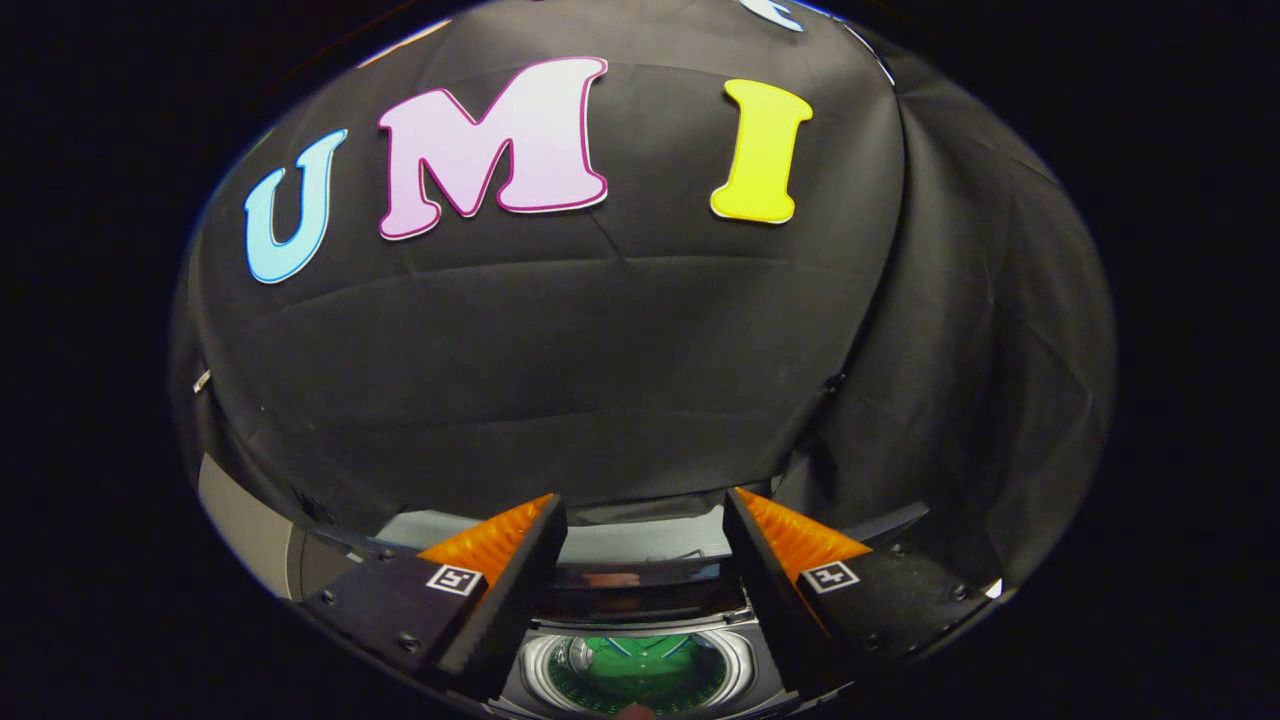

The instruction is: Put the clothes into the washing machine and then close the washing machine lid.

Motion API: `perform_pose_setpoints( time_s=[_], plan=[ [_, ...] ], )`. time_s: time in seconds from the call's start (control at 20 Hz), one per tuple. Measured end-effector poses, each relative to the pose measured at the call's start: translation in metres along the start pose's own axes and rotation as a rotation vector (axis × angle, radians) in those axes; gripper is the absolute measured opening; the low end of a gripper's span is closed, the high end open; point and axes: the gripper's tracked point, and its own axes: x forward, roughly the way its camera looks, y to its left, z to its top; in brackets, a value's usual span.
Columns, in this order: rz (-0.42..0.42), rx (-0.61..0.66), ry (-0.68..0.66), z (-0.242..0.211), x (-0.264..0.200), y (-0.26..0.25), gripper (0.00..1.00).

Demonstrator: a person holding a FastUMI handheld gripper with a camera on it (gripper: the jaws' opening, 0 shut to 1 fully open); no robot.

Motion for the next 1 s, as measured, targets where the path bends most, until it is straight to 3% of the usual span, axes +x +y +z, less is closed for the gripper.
perform_pose_setpoints(
  time_s=[0.75, 1.0],
  plan=[
    [-0.027, -0.029, 0.007, -0.038, -0.047, -0.013, 1.00],
    [-0.011, -0.034, 0.076, -0.079, -0.052, -0.013, 1.00]
  ],
)
